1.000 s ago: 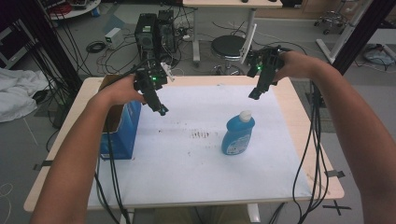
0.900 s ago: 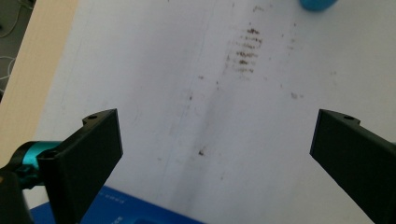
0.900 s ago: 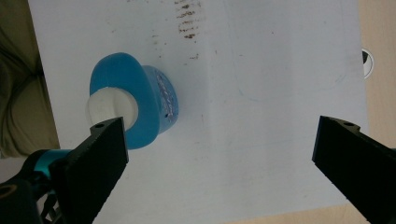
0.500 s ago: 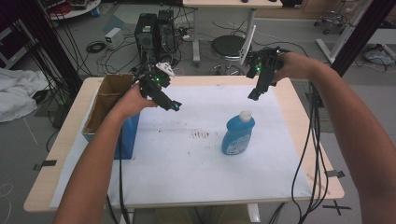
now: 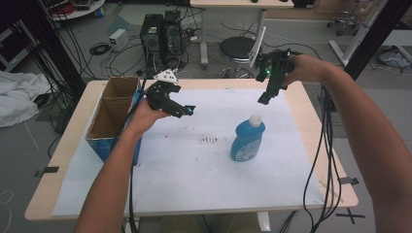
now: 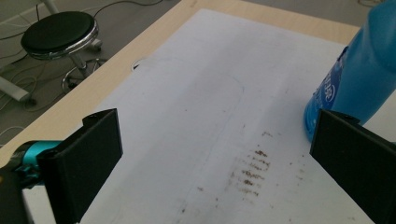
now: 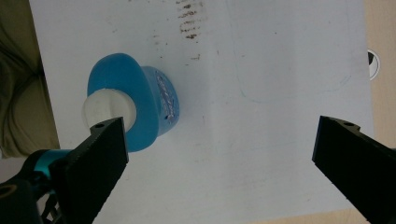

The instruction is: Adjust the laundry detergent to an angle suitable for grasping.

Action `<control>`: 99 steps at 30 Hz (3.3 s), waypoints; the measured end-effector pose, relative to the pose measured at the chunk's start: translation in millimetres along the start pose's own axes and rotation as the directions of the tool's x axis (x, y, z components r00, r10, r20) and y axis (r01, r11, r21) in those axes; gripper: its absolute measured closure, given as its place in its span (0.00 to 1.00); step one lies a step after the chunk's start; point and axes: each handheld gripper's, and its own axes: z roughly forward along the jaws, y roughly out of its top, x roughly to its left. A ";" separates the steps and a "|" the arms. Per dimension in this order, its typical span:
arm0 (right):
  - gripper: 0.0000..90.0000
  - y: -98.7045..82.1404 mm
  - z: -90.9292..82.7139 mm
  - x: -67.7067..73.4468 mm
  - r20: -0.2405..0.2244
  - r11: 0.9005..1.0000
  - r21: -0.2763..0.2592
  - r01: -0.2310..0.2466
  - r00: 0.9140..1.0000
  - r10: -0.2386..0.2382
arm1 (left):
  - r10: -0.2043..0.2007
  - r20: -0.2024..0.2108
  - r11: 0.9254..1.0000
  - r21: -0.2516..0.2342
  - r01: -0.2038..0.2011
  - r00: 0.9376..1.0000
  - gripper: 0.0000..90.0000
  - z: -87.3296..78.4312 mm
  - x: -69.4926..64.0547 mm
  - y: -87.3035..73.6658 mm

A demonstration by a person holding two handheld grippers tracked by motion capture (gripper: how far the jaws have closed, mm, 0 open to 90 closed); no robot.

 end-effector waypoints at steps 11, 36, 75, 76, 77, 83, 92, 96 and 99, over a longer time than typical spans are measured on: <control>0.03 0.5 0.5 -0.8 0.000 1.000 -0.003 -0.005 1.000 0.005 | 0.003 0.039 0.994 -0.106 0.001 0.999 0.03 5.7 -7.0 -9.1; 0.03 0.4 0.0 -1.5 0.002 1.000 0.000 -0.009 1.000 0.009 | 0.016 0.187 0.968 -0.248 0.031 0.982 0.03 25.6 -33.6 -25.2; 0.03 1.5 -0.8 1.1 0.009 1.000 -0.011 0.002 1.000 -0.002 | 0.007 0.199 0.943 -0.328 0.060 0.980 0.03 80.5 -122.2 -54.2; 0.03 1.3 -1.0 1.1 0.008 1.000 -0.013 -0.001 1.000 0.001 | 0.005 0.199 0.944 -0.326 0.061 0.980 0.03 82.1 -122.7 -54.2; 0.03 1.1 -0.9 0.8 0.010 1.000 -0.015 0.000 1.000 0.000 | 0.005 0.199 0.944 -0.326 0.061 0.980 0.03 82.1 -122.7 -54.2; 0.03 2.3 -0.3 0.7 0.007 1.000 -0.013 -0.001 1.000 0.001 | -0.014 0.193 0.943 -0.322 0.077 0.981 0.03 92.9 -123.3 -54.6; 0.03 3.0 -1.1 2.5 0.009 1.000 -0.014 0.001 1.000 -0.001 | -0.002 0.182 0.946 -0.318 0.061 0.983 0.03 112.5 -131.9 -47.9; 0.03 4.0 -0.7 3.5 0.010 1.000 -0.014 0.007 1.000 -0.007 | 0.000 0.180 0.949 -0.310 0.057 0.984 0.03 116.0 -132.3 -47.2; 0.03 4.9 -0.3 3.4 0.008 1.000 -0.017 0.005 1.000 -0.005 | -0.016 0.190 0.947 -0.312 0.076 0.982 0.03 120.3 -131.9 -47.9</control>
